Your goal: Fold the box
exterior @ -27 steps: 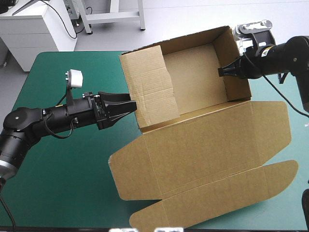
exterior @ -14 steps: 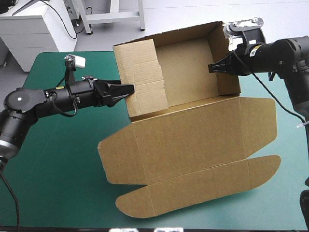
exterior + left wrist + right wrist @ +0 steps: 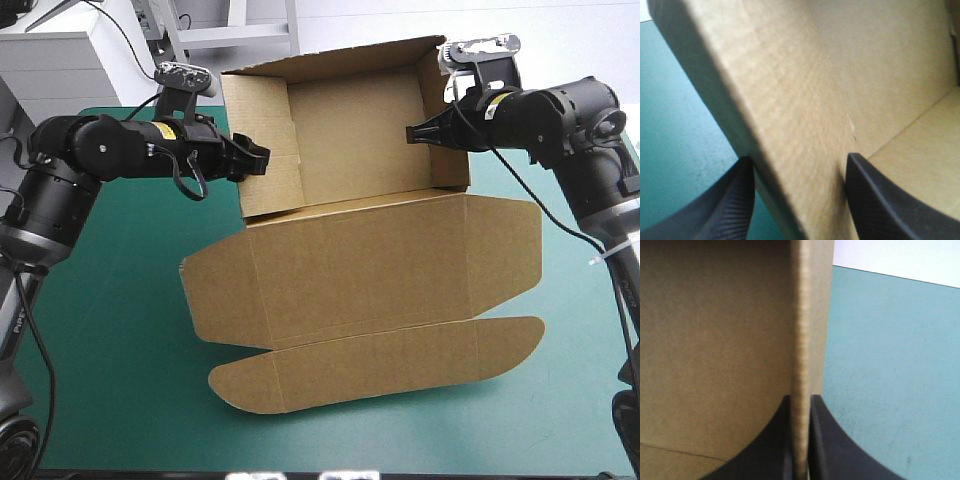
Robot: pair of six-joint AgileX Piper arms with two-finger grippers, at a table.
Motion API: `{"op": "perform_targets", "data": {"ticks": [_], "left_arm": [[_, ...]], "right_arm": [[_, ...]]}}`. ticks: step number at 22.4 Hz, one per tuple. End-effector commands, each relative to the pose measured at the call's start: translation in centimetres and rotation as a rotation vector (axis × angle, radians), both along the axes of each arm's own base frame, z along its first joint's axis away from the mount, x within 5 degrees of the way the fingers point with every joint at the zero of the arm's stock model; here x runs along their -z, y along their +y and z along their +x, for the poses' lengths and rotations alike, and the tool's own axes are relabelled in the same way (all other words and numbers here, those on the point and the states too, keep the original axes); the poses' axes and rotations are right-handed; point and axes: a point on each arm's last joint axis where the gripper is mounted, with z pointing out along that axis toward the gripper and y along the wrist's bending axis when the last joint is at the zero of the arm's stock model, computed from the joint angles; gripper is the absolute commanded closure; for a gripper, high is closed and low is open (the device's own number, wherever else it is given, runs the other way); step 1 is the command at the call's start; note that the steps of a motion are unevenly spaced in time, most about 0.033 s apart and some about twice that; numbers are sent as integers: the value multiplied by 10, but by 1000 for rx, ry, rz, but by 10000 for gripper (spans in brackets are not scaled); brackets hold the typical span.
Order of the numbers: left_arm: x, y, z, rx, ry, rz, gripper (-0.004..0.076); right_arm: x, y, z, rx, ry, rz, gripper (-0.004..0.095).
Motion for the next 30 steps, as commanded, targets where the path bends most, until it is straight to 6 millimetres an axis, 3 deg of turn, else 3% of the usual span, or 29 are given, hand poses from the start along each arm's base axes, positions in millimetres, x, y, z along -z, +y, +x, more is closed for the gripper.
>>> {"op": "perform_targets", "data": {"ticks": [1,4,5,8,9,14,16,19,24,30], "left_arm": [[-24,-10,-7,-67,-77,-40,366],[-21,-13,-4,-87,-64,-36,428],[-20,-14,-3,-86,-59,-45,515],[-21,-15,-4,-78,-50,-63,654],[-21,-15,-4,-70,-53,-62,734],[-16,-17,1,-64,-48,-40,733],[-8,-18,6,-59,-28,3,732],[16,-22,21,-49,55,94,732],[78,-34,54,-5,262,264,732],[106,-41,69,15,328,307,732]], "right_arm": [[-28,12,-17,-82,-101,178,921],[-28,13,-17,-88,-104,179,920],[-27,13,-17,-87,-99,169,921],[-25,12,-17,-91,-87,142,921],[-23,12,-17,-101,-70,123,921],[-12,15,-8,-110,-24,96,922],[2,18,-2,-129,53,51,922],[30,23,13,-147,189,-21,922],[74,32,41,-148,350,-77,922],[103,39,58,-149,433,-88,922]]}}
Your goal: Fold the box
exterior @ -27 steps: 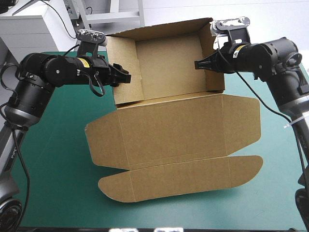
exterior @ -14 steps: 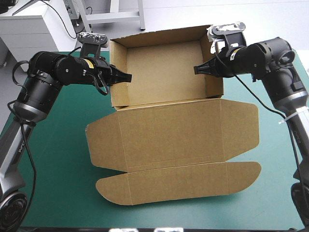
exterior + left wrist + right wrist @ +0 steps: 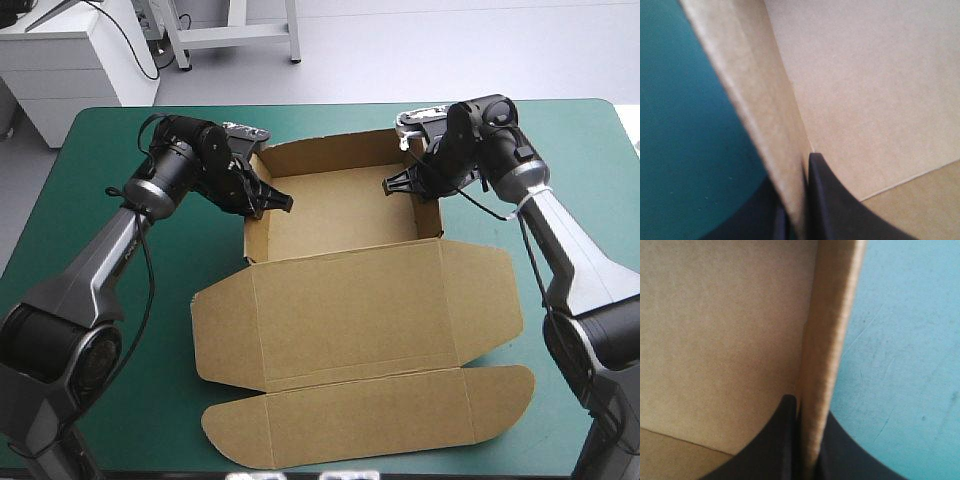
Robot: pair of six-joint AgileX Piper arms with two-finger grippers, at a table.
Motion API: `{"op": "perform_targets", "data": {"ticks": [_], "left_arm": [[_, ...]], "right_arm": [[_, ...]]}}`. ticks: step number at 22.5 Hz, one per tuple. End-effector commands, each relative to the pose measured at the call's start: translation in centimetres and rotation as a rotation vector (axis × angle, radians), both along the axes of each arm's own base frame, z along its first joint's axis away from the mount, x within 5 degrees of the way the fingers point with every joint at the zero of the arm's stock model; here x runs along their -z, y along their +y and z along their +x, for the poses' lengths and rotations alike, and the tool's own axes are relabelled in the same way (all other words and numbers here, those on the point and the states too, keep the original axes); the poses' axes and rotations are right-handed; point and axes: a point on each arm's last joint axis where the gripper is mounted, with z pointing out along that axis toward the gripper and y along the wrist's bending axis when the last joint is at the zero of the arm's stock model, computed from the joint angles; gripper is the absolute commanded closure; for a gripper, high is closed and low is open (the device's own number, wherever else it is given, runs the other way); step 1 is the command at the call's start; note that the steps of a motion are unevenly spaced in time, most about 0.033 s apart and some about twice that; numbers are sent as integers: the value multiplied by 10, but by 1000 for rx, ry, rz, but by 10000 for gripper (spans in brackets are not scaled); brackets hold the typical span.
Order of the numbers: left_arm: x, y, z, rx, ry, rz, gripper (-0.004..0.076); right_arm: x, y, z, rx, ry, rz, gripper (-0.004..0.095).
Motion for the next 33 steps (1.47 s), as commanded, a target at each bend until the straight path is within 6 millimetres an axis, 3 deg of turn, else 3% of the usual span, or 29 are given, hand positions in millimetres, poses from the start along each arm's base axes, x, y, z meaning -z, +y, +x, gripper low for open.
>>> {"op": "perform_targets", "data": {"ticks": [1,15,22,25,27,28,30,33], "left_arm": [[-16,-11,-4,94,-67,-54,732],[19,-6,15,70,34,-6,732],[28,1,14,95,83,96,705],[27,-1,13,105,87,79,511],[27,-1,13,119,85,80,352],[26,-1,13,125,80,70,270],[21,-1,12,118,63,62,195],[9,-1,11,118,29,44,194]], "right_arm": [[-18,15,-11,-93,-15,103,922],[43,29,18,-76,144,106,922],[51,28,21,-52,160,90,918],[53,27,23,-44,158,67,734],[53,28,22,-45,165,87,472],[51,29,22,-52,164,99,282],[49,30,21,-62,158,104,81],[42,29,18,-73,141,108,55]]}}
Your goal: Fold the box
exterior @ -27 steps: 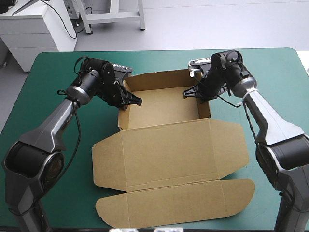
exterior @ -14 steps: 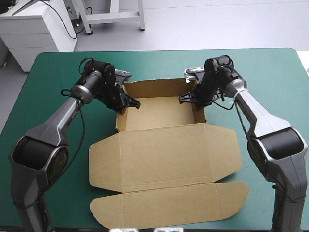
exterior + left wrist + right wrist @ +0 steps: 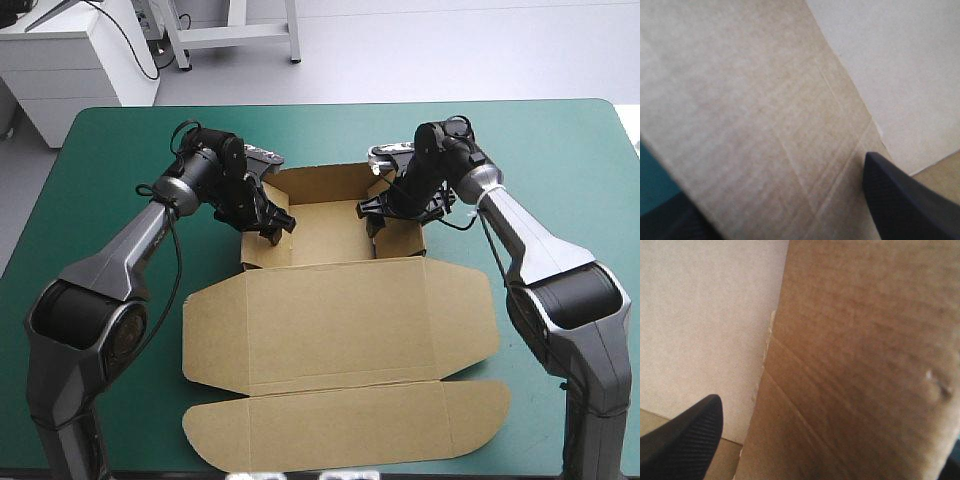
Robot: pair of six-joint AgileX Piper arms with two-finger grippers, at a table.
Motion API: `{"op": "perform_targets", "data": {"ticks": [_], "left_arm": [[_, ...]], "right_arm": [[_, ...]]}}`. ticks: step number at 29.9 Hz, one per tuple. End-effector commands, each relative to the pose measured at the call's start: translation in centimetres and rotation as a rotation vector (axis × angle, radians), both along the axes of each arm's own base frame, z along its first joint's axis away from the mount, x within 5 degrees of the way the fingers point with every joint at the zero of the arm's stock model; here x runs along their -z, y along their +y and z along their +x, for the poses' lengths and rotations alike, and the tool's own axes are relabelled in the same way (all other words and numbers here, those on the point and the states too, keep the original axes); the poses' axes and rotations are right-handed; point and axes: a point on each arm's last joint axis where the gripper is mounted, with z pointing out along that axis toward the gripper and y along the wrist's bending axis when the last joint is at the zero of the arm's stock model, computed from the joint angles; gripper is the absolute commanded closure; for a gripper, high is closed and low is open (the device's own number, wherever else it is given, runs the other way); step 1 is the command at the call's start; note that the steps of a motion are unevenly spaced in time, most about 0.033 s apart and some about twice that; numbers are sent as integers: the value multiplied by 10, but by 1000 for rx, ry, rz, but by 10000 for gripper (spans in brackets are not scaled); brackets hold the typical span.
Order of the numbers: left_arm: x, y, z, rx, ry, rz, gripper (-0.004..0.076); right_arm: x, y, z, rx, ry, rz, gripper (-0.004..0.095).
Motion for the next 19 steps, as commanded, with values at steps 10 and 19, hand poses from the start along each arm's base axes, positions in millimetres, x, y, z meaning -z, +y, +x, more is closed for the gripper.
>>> {"op": "perform_targets", "data": {"ticks": [10,19], "left_arm": [[-107,12,-32,-9,-241,-88,194],[-175,33,-84,-32,-408,-173,321]], "right_arm": [[-83,-17,-30,-22,-200,13,75],[-138,-30,-64,-15,-340,43,76]]}}
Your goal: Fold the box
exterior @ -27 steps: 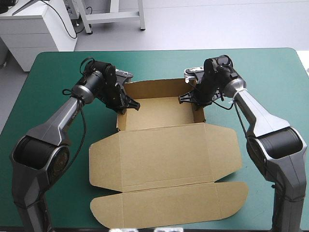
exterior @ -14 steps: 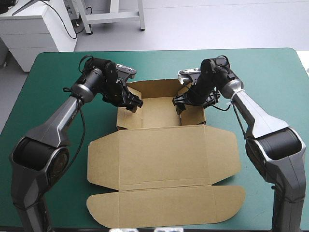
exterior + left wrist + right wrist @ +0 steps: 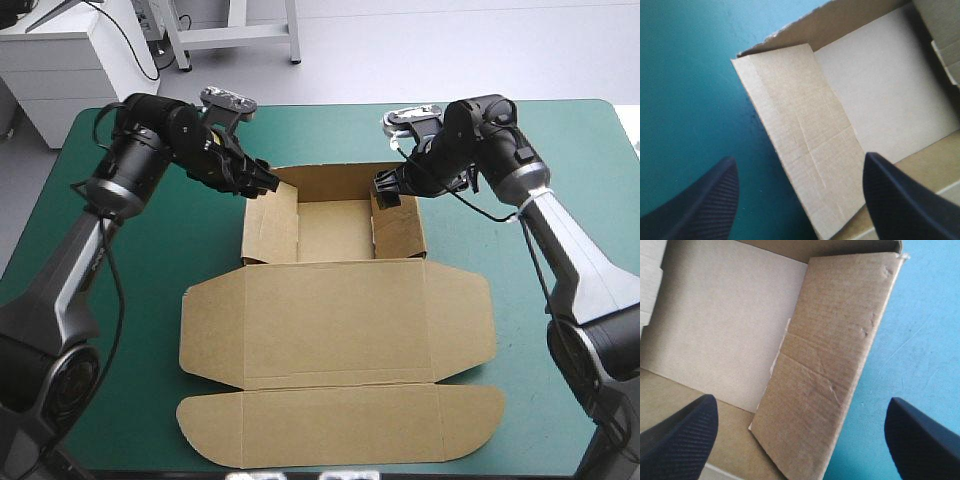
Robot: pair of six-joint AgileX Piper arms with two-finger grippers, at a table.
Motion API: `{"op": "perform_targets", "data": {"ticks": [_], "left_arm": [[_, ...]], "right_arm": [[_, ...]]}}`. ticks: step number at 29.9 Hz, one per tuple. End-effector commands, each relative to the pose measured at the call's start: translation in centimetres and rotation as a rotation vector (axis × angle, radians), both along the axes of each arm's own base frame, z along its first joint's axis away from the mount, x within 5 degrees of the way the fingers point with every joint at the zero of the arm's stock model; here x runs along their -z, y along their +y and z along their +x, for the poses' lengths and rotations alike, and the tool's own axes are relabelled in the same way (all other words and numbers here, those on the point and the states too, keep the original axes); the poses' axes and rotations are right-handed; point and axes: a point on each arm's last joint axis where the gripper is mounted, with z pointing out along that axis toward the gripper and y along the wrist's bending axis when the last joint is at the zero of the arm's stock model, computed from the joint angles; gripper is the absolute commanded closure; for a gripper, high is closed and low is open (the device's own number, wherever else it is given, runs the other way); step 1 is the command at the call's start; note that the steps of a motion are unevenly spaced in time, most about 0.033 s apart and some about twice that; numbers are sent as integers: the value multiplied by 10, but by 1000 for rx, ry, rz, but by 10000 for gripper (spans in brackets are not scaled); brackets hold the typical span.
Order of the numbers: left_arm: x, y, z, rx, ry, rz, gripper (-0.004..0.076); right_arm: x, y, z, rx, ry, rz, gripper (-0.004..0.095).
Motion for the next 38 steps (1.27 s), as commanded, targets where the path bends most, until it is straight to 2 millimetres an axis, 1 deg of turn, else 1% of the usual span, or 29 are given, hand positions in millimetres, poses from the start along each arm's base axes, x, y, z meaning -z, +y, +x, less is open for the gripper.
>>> {"op": "perform_targets", "data": {"ticks": [1,2,3,5,6,7,8,10,13,16,17,22,26,31,34,38], "left_arm": [[-58,16,-47,4,-116,-67,366],[-67,20,-57,5,-143,-78,417],[-76,24,-67,5,-170,-89,500],[-93,32,-88,5,-223,-109,615],[-103,39,-102,4,-259,-121,696],[-109,43,-112,6,-281,-128,733],[-115,48,-125,7,-306,-138,729],[-121,58,-149,7,-336,-150,732],[-118,73,-184,5,-360,-152,732],[-104,87,-217,0,-361,-142,732],[-96,92,-226,-6,-357,-128,732],[-50,109,-255,-27,-305,-61,732],[-17,114,-269,-29,-247,-40,732],[32,118,-275,-69,-135,-7,732],[51,118,-275,-104,-80,-10,732],[67,118,-275,-107,-38,7,732]], "right_arm": [[-47,-11,-26,0,-119,34,75],[-51,-12,-29,0,-127,38,75],[-56,-13,-32,0,-140,41,76],[-61,-15,-36,1,-154,44,76],[-63,-16,-39,1,-160,46,75],[-65,-17,-40,2,-167,43,75],[-66,-18,-41,5,-174,35,75],[-67,-19,-42,6,-178,31,75],[-67,-19,-41,6,-177,30,75],[-66,-18,-41,3,-174,32,76],[-66,-18,-41,1,-175,31,75],[-66,-18,-41,-3,-179,29,75],[-66,-18,-41,-3,-183,30,75],[-58,-16,-35,-4,-156,21,75],[-46,-13,-25,-5,-123,9,75],[-24,-12,-8,4,-85,-57,75]]}}
